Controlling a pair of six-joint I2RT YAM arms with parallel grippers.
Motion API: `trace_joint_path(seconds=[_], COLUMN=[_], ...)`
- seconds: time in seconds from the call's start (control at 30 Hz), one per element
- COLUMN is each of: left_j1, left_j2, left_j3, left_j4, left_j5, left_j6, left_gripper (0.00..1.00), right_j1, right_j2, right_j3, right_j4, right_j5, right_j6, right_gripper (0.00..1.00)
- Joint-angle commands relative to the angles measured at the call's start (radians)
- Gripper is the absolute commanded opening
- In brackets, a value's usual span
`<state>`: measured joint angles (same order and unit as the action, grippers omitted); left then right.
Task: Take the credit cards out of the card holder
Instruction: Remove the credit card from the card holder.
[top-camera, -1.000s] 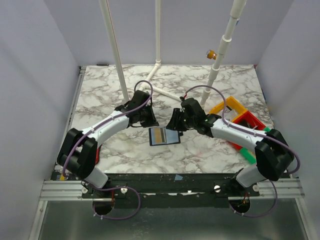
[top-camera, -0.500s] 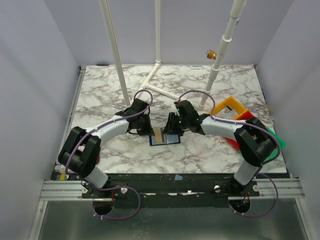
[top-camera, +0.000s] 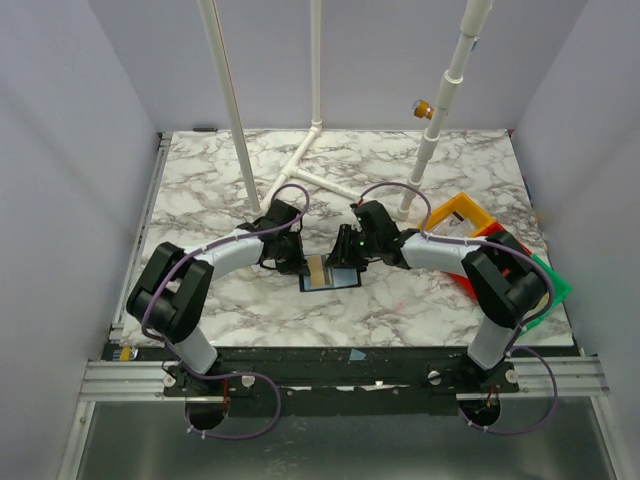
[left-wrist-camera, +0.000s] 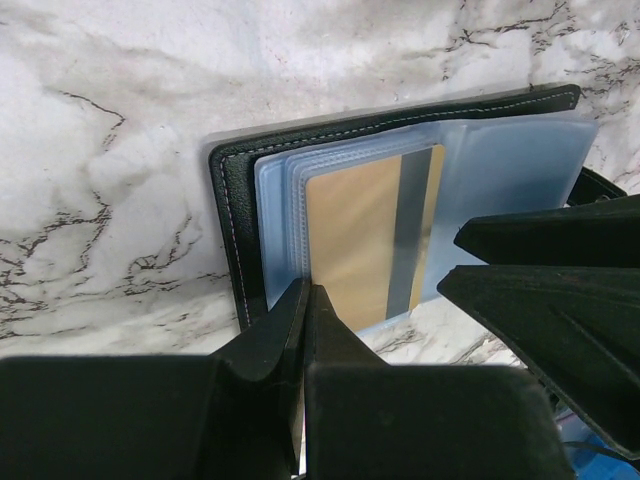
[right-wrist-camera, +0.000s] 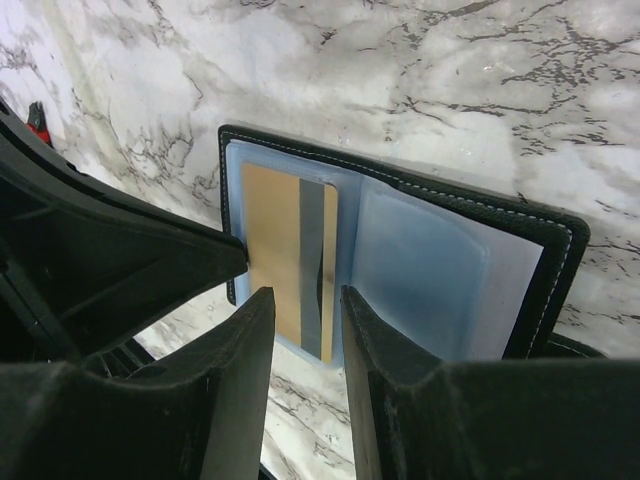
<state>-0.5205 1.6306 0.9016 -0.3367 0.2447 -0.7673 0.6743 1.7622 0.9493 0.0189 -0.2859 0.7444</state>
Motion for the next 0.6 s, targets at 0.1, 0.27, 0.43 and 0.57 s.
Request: trace_joint_path(seconds=[0.1,0.27,0.43,0.57], left_j1=[-0.006,-0.022,-0.034,-0.038], left_j2=[0.027,0.024,0.021,0.033], left_j3=[0.021,0.047,0.064,0.076], left_j4=[0.017,-0.003,-0.015,-0.025], left_j5=[0.016,0.006,-0.001,-0.006], left_j6=[0.005,0.005,0.002,0.003], left_gripper=[0.0,0.0,0.0,0.0], right_j1=[-0.016,-0.024,-0.033,-0.044], right_j2=[0.025,0.033,0.033,0.034], right_j3=[-0.033,-0.051,-0.069,-0.083], right_j4=[0.053,0.074,0.095,0.121], right_j5=[-0.044,-0.061,-0.074,-0.097], right_j6=[0.01,0.02,0.025,0.034], right_gripper=[0.36,0.36,0.36,0.36])
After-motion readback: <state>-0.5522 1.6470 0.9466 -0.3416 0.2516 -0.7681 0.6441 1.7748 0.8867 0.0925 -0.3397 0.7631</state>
